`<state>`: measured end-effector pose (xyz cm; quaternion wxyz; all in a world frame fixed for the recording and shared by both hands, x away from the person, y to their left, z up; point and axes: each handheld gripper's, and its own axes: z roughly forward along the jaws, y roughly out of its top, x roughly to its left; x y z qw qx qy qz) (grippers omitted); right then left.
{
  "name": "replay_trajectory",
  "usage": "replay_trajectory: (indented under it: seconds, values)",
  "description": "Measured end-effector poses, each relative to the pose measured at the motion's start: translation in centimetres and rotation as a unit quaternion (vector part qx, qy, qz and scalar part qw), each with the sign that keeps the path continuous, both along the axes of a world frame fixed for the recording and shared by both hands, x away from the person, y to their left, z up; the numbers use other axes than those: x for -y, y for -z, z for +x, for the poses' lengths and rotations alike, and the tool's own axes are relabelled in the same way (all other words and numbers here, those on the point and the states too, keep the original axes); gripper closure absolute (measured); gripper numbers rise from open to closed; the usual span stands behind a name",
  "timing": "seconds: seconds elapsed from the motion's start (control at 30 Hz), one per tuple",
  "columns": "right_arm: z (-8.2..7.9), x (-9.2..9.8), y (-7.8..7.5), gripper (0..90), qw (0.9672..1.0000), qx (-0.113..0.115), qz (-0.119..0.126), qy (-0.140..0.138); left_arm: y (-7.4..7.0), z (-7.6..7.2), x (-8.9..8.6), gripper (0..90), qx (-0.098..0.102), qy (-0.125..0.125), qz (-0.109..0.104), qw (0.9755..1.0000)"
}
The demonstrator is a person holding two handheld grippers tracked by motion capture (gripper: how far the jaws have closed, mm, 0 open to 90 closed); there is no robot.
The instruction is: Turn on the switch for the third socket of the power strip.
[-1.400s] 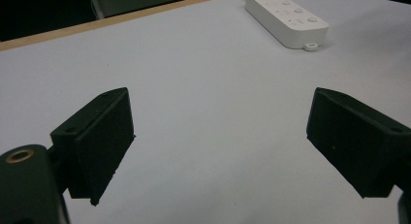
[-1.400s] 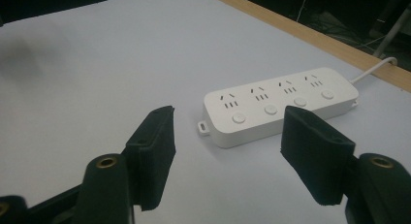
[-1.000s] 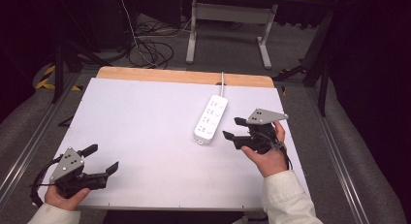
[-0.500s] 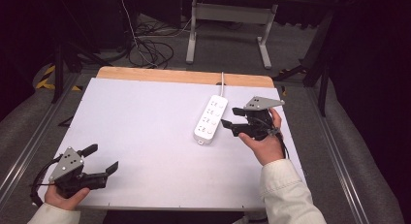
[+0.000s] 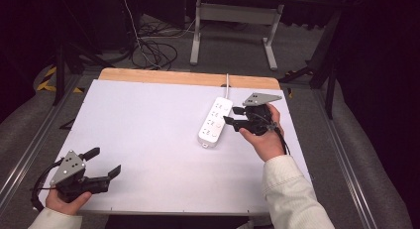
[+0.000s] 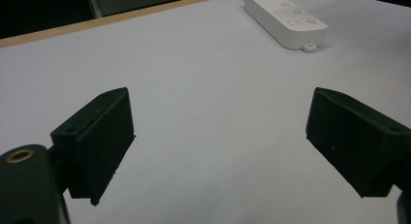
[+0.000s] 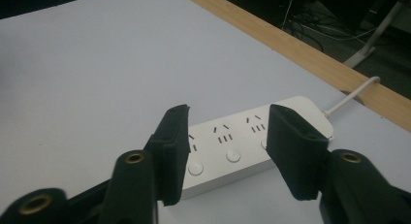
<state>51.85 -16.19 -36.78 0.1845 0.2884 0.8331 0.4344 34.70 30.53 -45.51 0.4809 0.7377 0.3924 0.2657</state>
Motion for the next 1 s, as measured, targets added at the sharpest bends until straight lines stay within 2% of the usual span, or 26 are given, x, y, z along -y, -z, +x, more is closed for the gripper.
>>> replay_trajectory:
  seconds: [0.1,0.23,0.37,0.53,1.0]
  values:
    - [0.6,-0.2,0.3,65.8,0.9998,-0.018,-0.002,0.003,0.0,0.0,0.0,10.7,-0.001,0.0,-0.002,1.0]
    - [1.4,-0.6,1.0,78.2,0.9996,-0.016,-0.018,0.012,0.0,-0.1,-0.1,10.9,-0.001,0.001,-0.009,1.0]
    - [2.2,-1.1,1.6,88.9,0.9994,-0.017,-0.029,0.008,0.0,0.0,-0.2,11.2,-0.001,0.0,-0.009,1.0]
    - [3.1,-1.9,2.4,90.0,0.9988,-0.024,-0.04,0.009,0.0,0.0,-0.2,11.3,-0.001,-0.001,-0.008,1.0]
    - [4.8,-2.8,4.5,90.0,0.9973,-0.054,-0.04,0.03,0.0,0.0,-0.2,11.5,-0.001,0.0,-0.008,1.0]
